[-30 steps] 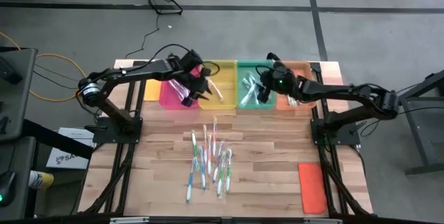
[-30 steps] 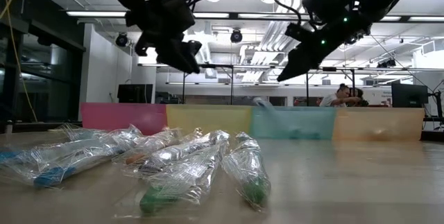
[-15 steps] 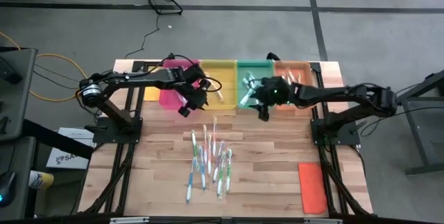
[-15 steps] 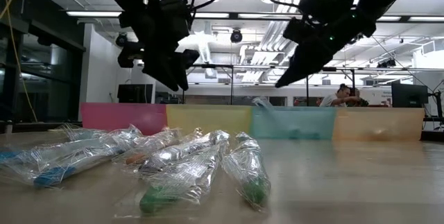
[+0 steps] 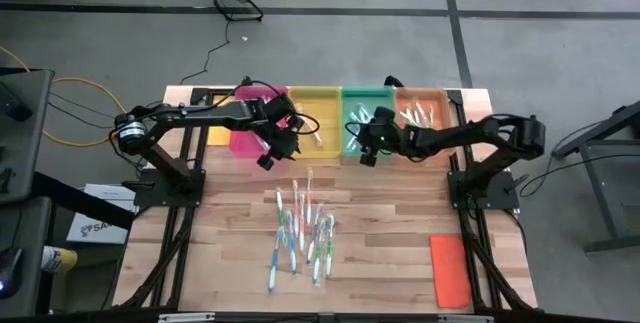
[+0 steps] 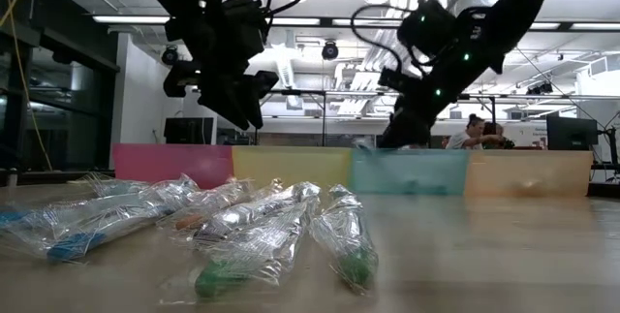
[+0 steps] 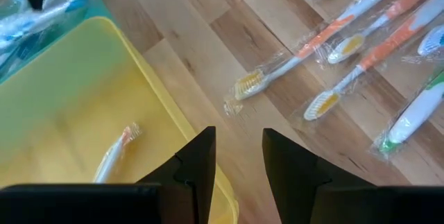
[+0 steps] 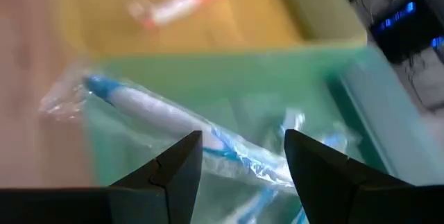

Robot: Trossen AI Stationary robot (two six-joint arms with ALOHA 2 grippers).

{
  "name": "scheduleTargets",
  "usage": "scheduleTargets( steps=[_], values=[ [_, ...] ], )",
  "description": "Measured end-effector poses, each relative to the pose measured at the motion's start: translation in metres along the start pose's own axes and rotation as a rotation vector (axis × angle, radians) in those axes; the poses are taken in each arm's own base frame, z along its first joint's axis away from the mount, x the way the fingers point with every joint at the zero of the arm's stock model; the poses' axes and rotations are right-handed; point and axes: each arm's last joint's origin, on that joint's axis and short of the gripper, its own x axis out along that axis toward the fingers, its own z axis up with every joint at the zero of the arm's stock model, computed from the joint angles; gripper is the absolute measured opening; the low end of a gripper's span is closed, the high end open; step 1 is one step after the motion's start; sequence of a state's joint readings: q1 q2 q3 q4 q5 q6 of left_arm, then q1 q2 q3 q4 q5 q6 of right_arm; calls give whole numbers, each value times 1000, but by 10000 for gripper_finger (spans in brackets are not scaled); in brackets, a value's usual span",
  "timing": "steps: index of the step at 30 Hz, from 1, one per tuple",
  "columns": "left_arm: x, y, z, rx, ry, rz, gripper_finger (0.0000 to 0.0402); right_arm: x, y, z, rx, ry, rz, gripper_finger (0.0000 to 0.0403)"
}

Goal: Pick & Place Toothbrushes
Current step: Put the blue toothbrush into the green bin

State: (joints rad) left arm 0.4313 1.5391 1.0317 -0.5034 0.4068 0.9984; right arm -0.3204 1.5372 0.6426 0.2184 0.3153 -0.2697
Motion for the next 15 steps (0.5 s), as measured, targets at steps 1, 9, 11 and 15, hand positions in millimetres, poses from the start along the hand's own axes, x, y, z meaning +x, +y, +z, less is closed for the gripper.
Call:
scheduleTargets(
  steps=[1,9,11,15],
  values=[
    [0,0,0,1,0,0,115,4,-2,-3,7,18,-7,199],
    [0,-2,-2,6,16,-18,115,7,-17,-12,116,95,-207,198],
    [0,-3,-2,11,26,-24,115,0,-21,-4,133,45,-206,198],
    [0,-6,-4,25,46,-55,115,-15,-21,8,189,-40,-123,198]
  ],
)
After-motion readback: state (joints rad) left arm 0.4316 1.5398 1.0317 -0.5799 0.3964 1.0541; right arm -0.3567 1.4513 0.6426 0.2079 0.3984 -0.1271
